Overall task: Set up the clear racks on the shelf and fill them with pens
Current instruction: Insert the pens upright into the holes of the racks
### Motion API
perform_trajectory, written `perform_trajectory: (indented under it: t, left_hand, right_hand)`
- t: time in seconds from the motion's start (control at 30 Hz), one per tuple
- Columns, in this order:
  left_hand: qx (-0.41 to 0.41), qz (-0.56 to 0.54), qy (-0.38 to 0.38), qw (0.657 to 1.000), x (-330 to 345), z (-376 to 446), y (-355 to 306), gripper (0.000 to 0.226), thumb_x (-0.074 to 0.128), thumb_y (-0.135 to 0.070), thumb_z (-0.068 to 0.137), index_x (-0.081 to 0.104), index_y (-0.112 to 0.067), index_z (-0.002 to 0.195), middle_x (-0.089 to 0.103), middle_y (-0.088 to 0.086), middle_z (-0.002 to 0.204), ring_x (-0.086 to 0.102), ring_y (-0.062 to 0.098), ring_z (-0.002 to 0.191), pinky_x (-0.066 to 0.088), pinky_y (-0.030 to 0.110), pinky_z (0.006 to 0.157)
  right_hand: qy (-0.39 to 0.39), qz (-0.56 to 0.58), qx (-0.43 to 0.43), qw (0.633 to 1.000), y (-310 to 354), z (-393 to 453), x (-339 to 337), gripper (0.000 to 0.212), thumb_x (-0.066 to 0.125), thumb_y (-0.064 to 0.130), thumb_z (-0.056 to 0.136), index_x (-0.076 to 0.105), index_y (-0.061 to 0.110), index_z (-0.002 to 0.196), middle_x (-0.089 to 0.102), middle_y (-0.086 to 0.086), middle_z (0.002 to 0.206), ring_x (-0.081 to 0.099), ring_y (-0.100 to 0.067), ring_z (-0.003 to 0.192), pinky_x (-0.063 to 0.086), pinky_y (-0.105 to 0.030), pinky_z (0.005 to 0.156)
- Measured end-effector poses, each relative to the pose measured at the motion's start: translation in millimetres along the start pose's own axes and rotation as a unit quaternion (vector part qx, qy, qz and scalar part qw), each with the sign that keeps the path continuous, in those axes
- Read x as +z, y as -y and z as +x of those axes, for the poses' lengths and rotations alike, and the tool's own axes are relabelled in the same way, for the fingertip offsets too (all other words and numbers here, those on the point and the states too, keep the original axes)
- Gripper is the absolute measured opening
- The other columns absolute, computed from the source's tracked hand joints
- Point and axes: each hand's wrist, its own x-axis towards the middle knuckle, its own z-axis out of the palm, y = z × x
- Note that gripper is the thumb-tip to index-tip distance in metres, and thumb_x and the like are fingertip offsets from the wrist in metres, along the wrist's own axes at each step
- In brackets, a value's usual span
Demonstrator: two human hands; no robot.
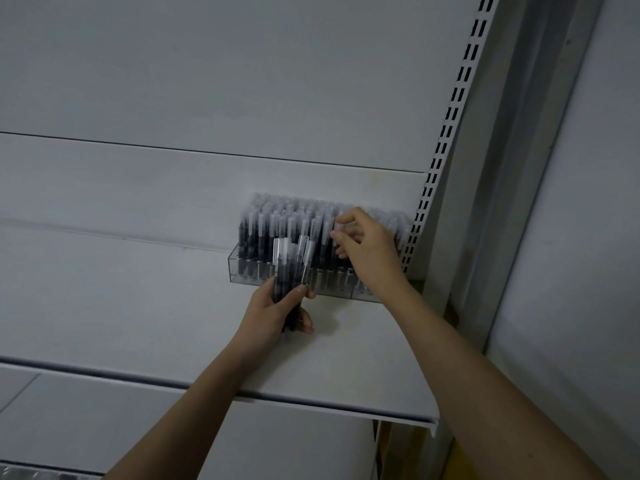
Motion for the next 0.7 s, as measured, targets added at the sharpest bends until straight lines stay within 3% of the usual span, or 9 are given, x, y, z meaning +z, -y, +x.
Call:
perform_trajectory:
  t: [0.1,0.2,0.3,0.4,0.53,0.7]
  left_hand:
    - [-0.003,-0.012,0.006,1.0,-1.1,0.0,1.2,0.019,0.051,-0.011,0.101,0.056,0.006,0.108,0.071,0.009,0.081,0.063,0.026,0.055,0.052,0.029,0.053]
    - [-0.005,-0.037,0.027,0.999,-1.4,0.2,1.9,0.013,0.05,-0.01,0.101,0.056,-0.004,0.111,0.072,0.014,0.1,0.064,0.031,0.061,0.055,0.037,0.058]
    - [-0.006,-0.043,0.036,0.998,-1.0,0.1,1.6,0.015,0.049,-0.009,0.101,0.056,-0.006,0.114,0.072,0.016,0.103,0.065,0.032,0.062,0.055,0.037,0.057]
    - [-0.008,-0.037,0.036,0.999,-0.9,0.4,3.2,0.02,0.051,-0.011,0.101,0.057,-0.005,0.119,0.071,0.017,0.105,0.066,0.033,0.063,0.056,0.037,0.058]
    - [-0.014,-0.036,0.037,0.999,-0.7,0.9,4.4,0.022,0.052,-0.012,0.1,0.057,-0.004,0.121,0.072,0.016,0.105,0.067,0.034,0.063,0.056,0.037,0.057]
    - [-0.027,-0.048,0.011,0.998,-1.4,2.3,5.7,0.022,0.052,-0.012,0.1,0.055,0.0,0.118,0.074,0.014,0.102,0.066,0.032,0.059,0.056,0.036,0.054]
  right_hand:
    - [-0.033,-0.073,-0.056,0.995,1.8,-1.6,3.8,0.01,0.064,0.021,0.096,0.066,0.013,0.102,0.063,0.001,0.089,0.062,-0.017,0.078,0.056,-0.041,0.078]
    - [-0.091,-0.08,-0.082,0.989,7.0,-13.1,7.2,0.02,0.062,0.026,0.097,0.066,0.017,0.114,0.055,0.004,0.1,0.056,-0.011,0.082,0.05,-0.028,0.078]
    - [-0.034,0.009,-0.014,0.999,8.8,-31.5,12.7,0.025,0.065,0.032,0.095,0.06,0.022,0.117,0.061,0.006,0.096,0.06,-0.009,0.082,0.051,-0.024,0.072]
    - [0.043,0.083,0.056,0.994,4.3,-41.9,18.8,0.029,0.072,0.027,0.09,0.06,0.023,0.116,0.065,-0.001,0.094,0.065,-0.018,0.089,0.058,-0.038,0.078]
    - [0.018,0.126,0.062,0.99,6.1,-39.6,11.8,0.025,0.076,0.017,0.086,0.06,0.022,0.104,0.07,-0.004,0.081,0.07,-0.02,0.079,0.06,-0.045,0.076]
    - [-0.051,0.135,0.028,0.989,18.5,-20.5,-16.2,0.024,0.07,0.013,0.091,0.054,0.019,0.107,0.071,-0.007,0.087,0.07,-0.017,0.08,0.06,-0.03,0.074]
